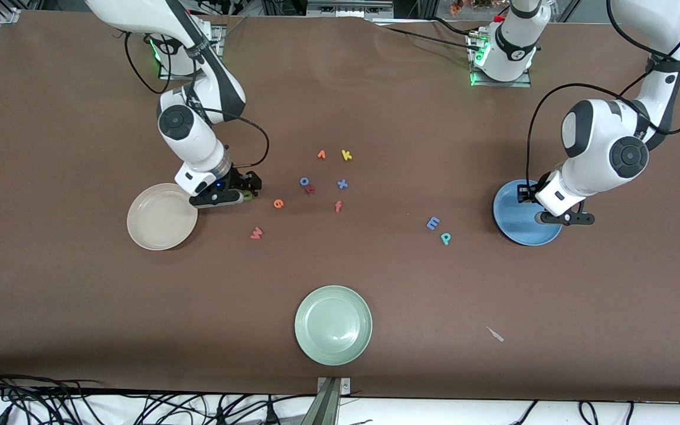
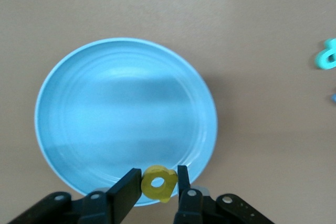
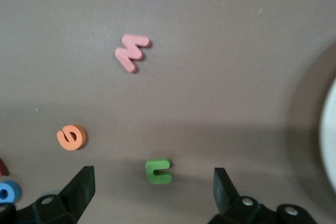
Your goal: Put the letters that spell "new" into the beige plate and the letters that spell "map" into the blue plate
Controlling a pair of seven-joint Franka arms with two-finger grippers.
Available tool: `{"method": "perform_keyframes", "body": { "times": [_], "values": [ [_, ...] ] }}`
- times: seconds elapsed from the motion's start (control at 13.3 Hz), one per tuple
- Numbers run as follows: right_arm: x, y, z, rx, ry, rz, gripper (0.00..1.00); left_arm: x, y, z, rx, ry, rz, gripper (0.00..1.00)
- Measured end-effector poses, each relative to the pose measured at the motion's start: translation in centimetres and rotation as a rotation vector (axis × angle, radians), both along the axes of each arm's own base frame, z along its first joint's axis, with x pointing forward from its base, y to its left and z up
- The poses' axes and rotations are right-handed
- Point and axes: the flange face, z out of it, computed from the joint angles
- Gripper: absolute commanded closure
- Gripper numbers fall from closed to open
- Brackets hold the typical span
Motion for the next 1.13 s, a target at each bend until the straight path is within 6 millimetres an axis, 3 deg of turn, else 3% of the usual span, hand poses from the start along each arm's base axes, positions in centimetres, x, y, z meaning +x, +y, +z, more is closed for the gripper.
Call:
{"method": "perform_keyframes", "body": {
  "times": [0.15, 0.45, 0.75, 1.13],
  "values": [
    [-0.4, 0.1, -1.9, -0.007, 0.016, -0.004, 0.01, -0.3, -0.2, -0.5, 0.000, -0.008, -0.006, 0.16],
    [-0.7, -0.1, -3.3, -0.015, 0.035, -0.009, 0.17, -0.1, -0.9, -0.4, -0.002, -0.032, -0.020, 0.17],
    [-0.8, 0.1, -3.5, -0.015, 0.039, -0.020, 0.31, 1.2, -6.3, -0.3, -0.021, -0.141, -0.084, 0.17],
    [-1.0, 0.4, -3.8, -0.017, 0.044, -0.024, 0.53, 4.2, -12.6, -3.7, -0.051, -0.144, -0.024, 0.17]
  ]
}}
